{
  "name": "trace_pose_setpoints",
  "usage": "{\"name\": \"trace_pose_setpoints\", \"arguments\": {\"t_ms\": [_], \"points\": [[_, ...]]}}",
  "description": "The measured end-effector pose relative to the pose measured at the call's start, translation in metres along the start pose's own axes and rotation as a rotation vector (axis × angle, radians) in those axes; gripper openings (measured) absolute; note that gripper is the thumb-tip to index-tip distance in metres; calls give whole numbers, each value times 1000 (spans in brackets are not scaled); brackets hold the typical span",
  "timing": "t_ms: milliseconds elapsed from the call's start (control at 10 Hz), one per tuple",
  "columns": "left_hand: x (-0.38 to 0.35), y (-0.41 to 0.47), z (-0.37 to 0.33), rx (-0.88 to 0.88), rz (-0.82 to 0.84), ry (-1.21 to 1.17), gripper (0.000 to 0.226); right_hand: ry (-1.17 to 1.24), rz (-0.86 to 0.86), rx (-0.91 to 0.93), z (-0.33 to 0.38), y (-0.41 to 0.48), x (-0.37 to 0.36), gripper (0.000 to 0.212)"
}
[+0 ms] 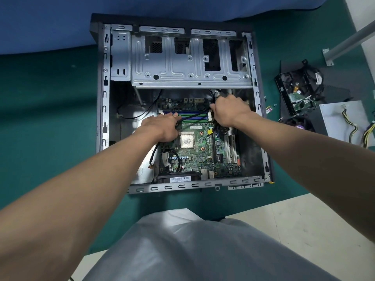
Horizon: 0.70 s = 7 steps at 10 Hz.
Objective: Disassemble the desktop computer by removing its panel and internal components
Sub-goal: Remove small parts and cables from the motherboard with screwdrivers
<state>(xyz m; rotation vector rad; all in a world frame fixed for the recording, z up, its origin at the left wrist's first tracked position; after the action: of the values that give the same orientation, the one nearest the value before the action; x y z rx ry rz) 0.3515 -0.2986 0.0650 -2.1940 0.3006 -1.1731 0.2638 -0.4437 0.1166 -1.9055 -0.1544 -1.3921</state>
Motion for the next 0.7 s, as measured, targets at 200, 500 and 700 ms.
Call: {"name": "trace_pose_setpoints", "arguments": {"t_ms": [200, 500, 700], "points": [[-2, 1, 1, 7, -1, -20, 63, 111, 87, -7, 2, 1, -2, 6], [-3, 0, 0, 2, -5, -20, 63, 75, 31, -31, -3, 0, -3, 4], [-3, 0, 0, 1, -1, -17, 64, 85, 58, -59, -6, 0, -3, 32]]}}
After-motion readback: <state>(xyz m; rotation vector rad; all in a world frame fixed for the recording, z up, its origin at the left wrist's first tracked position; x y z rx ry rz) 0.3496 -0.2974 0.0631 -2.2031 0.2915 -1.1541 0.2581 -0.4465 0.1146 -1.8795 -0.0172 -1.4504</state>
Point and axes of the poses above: each hand's wrist, its own y-axis towards the middle knuckle, its own x-axis out of the back of the hand, z = x × y, the point moved 8 cm from there along y, towards the middle knuckle, and after that the axes turned 13 degrees about -x, right-handed, at the moved point
